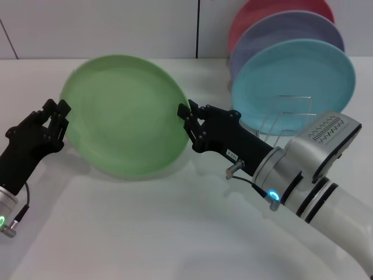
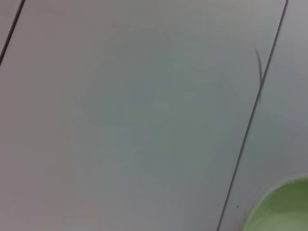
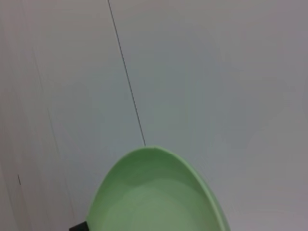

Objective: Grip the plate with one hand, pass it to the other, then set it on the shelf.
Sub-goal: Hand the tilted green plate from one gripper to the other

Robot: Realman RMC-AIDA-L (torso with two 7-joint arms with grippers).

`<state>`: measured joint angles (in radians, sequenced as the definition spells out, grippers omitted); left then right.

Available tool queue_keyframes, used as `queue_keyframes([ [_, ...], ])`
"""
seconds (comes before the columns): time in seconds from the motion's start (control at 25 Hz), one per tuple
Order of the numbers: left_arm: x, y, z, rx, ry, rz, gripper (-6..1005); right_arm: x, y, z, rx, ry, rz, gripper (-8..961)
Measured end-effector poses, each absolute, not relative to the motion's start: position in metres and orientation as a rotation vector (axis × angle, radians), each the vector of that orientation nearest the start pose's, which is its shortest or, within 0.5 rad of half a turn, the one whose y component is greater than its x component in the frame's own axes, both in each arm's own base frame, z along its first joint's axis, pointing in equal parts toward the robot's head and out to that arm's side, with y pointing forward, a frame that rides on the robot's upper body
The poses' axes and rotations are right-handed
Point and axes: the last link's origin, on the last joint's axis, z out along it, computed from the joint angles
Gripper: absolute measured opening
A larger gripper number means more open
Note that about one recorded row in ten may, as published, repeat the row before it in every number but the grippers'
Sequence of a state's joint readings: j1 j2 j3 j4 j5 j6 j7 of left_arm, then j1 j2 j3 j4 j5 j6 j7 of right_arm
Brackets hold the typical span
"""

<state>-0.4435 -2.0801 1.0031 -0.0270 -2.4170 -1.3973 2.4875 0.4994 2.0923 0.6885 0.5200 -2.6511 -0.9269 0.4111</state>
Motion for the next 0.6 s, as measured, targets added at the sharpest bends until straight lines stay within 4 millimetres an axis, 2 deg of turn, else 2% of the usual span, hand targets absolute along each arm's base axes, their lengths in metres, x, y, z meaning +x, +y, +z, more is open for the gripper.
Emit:
queue_keyframes([
  [0.32, -0.32, 0.291, -0.007, -1.734, -0.69, -1.117, 395, 0.197, 0.325, -0.118, -2.172, 0.625, 1.018, 119],
  [0.6, -0.33, 0.285, 0.018, -1.615, -0.638, -1.155, 537, 0.197, 0.325, -0.118, -2.173, 0.624, 1.014, 116],
])
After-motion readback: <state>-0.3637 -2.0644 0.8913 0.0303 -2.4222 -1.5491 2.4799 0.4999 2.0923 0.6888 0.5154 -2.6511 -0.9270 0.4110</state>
